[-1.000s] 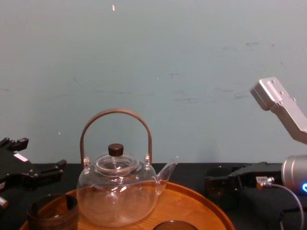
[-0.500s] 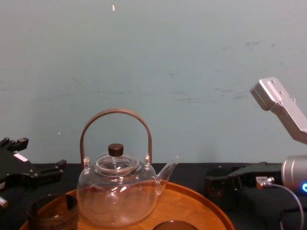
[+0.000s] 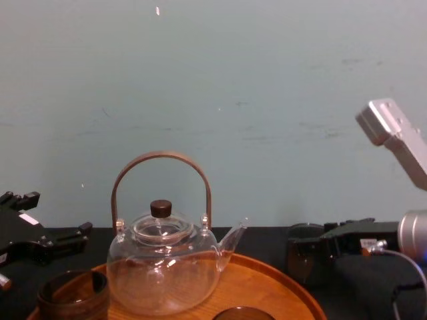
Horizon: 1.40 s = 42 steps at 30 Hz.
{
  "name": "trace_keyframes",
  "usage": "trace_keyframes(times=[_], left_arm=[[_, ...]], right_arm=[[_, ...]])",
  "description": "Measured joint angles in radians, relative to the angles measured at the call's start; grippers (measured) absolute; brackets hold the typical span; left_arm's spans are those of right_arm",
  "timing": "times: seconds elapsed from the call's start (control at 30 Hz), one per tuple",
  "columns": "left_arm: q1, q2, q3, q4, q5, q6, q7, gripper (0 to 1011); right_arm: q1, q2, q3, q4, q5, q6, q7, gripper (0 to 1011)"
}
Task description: Pick up the glass from the table and place it on the tray.
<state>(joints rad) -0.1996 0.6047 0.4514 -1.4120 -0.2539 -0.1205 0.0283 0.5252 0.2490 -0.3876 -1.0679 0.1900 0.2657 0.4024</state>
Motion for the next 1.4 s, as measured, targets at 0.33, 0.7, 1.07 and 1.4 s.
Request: trace_keyframes(times=[0.33,0.7,1.07,1.4], left_arm=[[0.0,0.0,0.0,0.0,0.0,0.0,0.0,1001],[0.0,0.0,0.0,0.0,0.0,0.0,0.0,1001],[0.0,0.0,0.0,0.0,0.0,0.0,0.0,1001],[0.0,0.0,0.0,0.0,0.0,0.0,0.0,1001]], right_arm=[[-0.048,0.035,0.018,-0.118,0.02,0.016,-0.001,900],[-0.09,0.081,0.024,-0.247,0.053,0.041,0.016,900],[-0.11,0.119,-0.006,-0.33,0.083,0.046,0.054,900],[-0.134,0.15,-0.049,-0.384,0.103,0.049,0.081,900]])
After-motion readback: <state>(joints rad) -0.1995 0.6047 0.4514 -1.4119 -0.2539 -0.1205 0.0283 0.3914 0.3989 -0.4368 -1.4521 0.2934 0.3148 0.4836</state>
